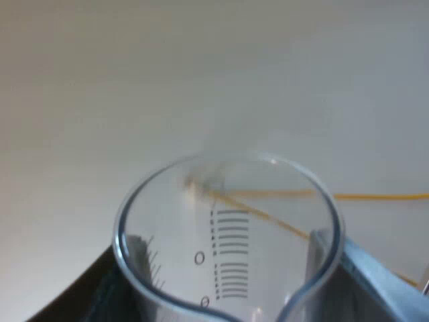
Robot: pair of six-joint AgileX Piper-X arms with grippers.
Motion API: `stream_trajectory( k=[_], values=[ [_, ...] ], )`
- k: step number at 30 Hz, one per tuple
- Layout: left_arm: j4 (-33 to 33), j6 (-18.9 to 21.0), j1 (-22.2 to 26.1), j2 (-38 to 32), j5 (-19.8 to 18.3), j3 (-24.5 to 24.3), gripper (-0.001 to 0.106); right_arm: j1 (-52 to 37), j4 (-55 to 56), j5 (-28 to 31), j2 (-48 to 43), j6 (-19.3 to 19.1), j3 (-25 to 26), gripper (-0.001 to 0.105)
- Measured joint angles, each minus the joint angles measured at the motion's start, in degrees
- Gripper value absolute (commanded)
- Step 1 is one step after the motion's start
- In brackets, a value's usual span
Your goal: Pour the beans into the coffee machine
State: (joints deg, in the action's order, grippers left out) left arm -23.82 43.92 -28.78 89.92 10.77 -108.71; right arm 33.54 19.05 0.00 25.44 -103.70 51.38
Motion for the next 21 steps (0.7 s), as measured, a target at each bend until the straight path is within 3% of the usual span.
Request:
stream_trajectory(
  k=[2, 4, 5, 6, 12, 16, 18, 21],
  values=[
    [-1.0, 5.6, 0.0, -0.8, 1.9, 0.0, 0.026, 0.0, 0.0, -1.2, 0.0, 0.0, 0.0, 0.079],
    [-1.9, 7.7, 0.0, -1.2, 2.2, 0.0, 0.026, 0.0, 0.0, -2.4, 0.0, 0.0, 0.0, 0.079],
    [-5.7, 14.2, 0.0, -2.9, 2.7, 0.0, 0.026, 0.0, 0.0, -3.4, 0.0, 0.0, 0.0, 0.079],
    [-8.2, 17.4, 0.0, -3.7, 2.7, 0.0, 0.026, 0.0, 0.0, -4.7, 0.0, 0.0, 0.0, 0.079],
    [-16.9, 27.1, 0.1, -6.1, 2.7, 0.0, 0.026, 0.0, 0.0, -9.0, 0.0, 0.0, 0.0, 0.079],
    [-17.8, 29.7, 0.1, -6.6, 2.2, 0.3, 0.026, 0.0, 0.0, -10.1, 0.0, 0.0, 0.0, 0.079],
    [-19.0, 36.7, 0.1, -9.9, -1.7, 4.0, 0.026, 0.0, 0.0, -12.4, 0.0, 0.0, 0.0, 0.079],
    [-19.0, 39.6, 0.1, -13.3, -2.1, 8.3, 0.026, 0.0, 0.4, -14.8, 0.0, 0.0, 0.0, 0.079]
  ],
)
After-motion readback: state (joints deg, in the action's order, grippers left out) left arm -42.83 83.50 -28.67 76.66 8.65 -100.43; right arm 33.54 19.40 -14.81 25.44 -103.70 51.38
